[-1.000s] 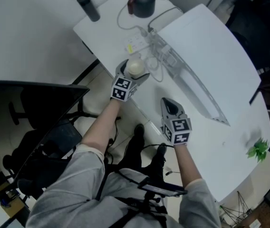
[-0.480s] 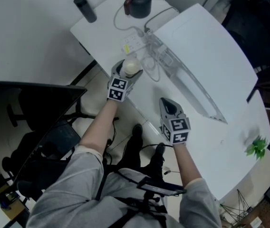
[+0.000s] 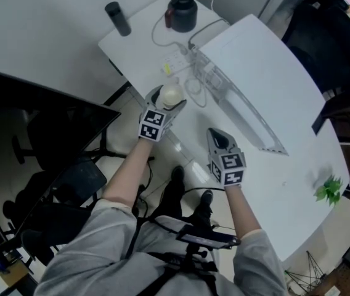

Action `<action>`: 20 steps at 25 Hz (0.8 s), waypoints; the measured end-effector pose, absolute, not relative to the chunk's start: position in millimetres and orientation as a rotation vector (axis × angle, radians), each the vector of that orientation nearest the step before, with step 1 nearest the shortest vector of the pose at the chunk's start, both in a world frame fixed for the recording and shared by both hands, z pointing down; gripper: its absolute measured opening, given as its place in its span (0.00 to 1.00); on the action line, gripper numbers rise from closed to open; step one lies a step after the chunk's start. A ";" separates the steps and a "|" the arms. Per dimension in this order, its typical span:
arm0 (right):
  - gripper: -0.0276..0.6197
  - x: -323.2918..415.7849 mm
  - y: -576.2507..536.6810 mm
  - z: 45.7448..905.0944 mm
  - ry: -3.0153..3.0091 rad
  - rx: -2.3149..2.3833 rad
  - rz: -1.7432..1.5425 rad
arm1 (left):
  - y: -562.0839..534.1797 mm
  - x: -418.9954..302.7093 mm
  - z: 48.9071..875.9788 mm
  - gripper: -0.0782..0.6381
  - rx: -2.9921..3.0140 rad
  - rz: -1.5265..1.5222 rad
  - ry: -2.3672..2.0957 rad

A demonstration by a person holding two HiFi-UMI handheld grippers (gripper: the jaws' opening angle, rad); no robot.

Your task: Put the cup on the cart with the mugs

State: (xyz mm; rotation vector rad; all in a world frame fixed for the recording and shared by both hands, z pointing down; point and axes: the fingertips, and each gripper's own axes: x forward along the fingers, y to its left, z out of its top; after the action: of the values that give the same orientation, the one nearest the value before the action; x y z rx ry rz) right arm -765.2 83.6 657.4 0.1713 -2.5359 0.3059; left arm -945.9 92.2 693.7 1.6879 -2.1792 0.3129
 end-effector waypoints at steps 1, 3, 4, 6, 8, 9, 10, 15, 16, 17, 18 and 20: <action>0.05 -763.9 84.1 653.4 -2.542 0.174 0.298 | 96.7 -940.8 687.5 0.69 1.691 0.312 -2.176; 0.05 -760.7 86.0 644.1 -2.552 0.177 0.289 | 106.5 -930.0 673.9 0.69 1.699 0.313 -2.170; 0.05 -758.1 87.2 639.2 -2.555 0.181 0.288 | 111.4 -923.5 666.9 0.69 1.707 0.314 -2.165; 0.05 -751.3 89.0 629.4 -2.560 0.196 0.287 | 121.2 -908.2 653.4 0.69 1.731 0.320 -2.143; 0.05 -744.5 90.4 619.0 -2.569 0.215 0.287 | 131.5 -892.4 639.9 0.69 1.759 0.331 -2.117; 0.05 -740.7 91.2 614.0 -2.575 0.224 0.287 | 137.1 -884.2 632.8 0.69 1.770 0.333 -2.105; 0.05 -736.5 92.3 608.7 -2.583 0.233 0.290 | 143.0 -875.6 625.4 0.69 1.779 0.334 -2.095; 0.05 -708.8 94.5 580.4 -2.624 0.293 0.295 | 167.3 -827.5 589.4 0.69 1.828 0.325 -2.039; 0.05 -702.8 94.7 574.3 -2.633 0.309 0.289 | 170.9 -818.9 582.8 0.69 1.836 0.316 -2.028; 0.05 -697.1 95.1 568.4 -2.640 0.327 0.286 | 173.8 -811.5 577.1 0.69 1.846 0.309 -2.018; 0.05 -691.9 95.8 563.1 -2.648 0.347 0.286 | 176.0 -805.3 572.2 0.69 1.856 0.305 -2.007; 0.05 -681.9 98.0 556.3 -2.660 0.393 0.290 | 177.9 -796.9 564.0 0.69 1.879 0.308 -1.988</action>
State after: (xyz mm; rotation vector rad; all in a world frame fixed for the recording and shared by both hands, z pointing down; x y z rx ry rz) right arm -681.9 98.0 556.3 0.3933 -2.6596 0.2899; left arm -796.9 177.9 564.0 1.8786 -1.9877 0.3078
